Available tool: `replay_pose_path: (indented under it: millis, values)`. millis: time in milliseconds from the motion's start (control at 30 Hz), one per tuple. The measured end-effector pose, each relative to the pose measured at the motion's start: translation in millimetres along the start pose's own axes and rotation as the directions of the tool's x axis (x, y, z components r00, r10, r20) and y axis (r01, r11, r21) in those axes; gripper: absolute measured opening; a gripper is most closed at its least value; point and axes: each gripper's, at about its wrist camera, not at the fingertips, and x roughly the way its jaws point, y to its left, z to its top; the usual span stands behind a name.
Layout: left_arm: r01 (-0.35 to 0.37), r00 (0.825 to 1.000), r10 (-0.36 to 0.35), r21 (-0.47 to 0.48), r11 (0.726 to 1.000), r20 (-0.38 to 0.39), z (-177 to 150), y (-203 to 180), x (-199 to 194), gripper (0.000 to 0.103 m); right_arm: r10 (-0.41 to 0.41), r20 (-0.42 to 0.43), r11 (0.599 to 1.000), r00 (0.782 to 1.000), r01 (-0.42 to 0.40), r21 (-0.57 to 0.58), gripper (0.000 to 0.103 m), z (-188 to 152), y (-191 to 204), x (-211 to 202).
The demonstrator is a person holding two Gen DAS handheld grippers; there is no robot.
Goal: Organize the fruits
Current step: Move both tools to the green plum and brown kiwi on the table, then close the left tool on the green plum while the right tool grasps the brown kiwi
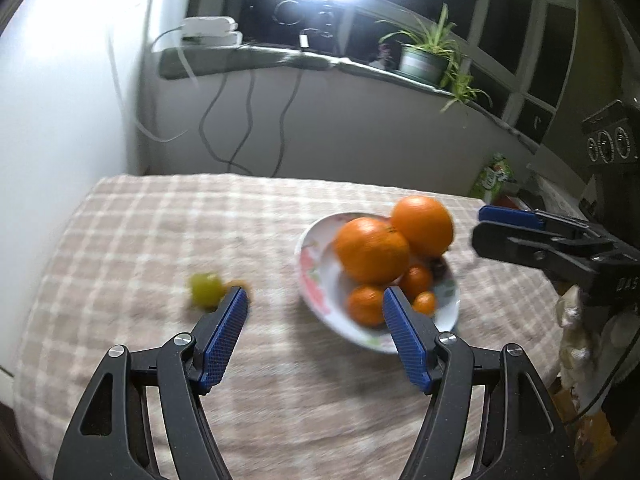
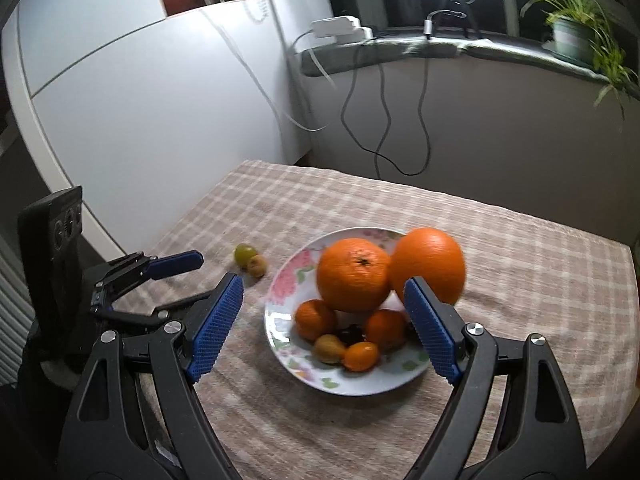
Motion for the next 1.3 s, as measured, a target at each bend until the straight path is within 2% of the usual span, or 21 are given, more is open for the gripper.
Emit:
replay_pose_path:
  millis: [367, 533, 600, 833, 1033, 1233, 1300]
  values:
    - [-0.021, 0.999, 0.018, -0.104, 0.994, -0.027, -19.6, 51.7, -4.7, 0.068, 0.040, -0.043, 0.992, 0.998, -0.045, -0.117, 0.085, 2.2, 29.8, 14.5]
    - [-0.013, 0.999, 0.010, -0.121, 0.993, -0.030, -22.4, 65.2, -3.9, 0.059, 0.034, -0.063, 0.981, 0.997, -0.046, -0.189, 0.085, 3.7, 46.4, 23.7]
    - [-0.006, 1.000, 0.002, -0.132, 0.991, -0.029, -21.3, 70.2, -2.9, 0.054, 0.036, -0.073, 0.974, 0.997, -0.051, -0.219, 0.081, 4.6, 54.7, 28.5]
    - [0.018, 0.999, -0.024, -0.177, 0.984, -0.034, -14.7, 87.6, 5.9, 0.050, 0.028, -0.136, 0.946, 0.990, -0.070, -0.316, 0.060, 3.7, 81.2, 52.9]
    - [0.034, 0.997, -0.047, -0.220, 0.975, -0.053, -11.2, 100.2, 21.4, 0.048, 0.020, -0.202, 0.921, 0.979, -0.097, -0.378, 0.050, 3.5, 98.3, 85.9]
    - [0.042, 0.996, -0.059, -0.237, 0.971, -0.068, -2.9, 108.3, 38.9, 0.047, -0.006, -0.252, 0.903, 0.968, -0.103, -0.418, 0.044, 6.5, 106.2, 120.1]
    - [0.046, 0.995, -0.066, -0.242, 0.969, -0.075, -0.4, 110.7, 45.1, 0.044, -0.020, -0.266, 0.896, 0.964, -0.101, -0.433, 0.043, 7.0, 107.6, 129.5]
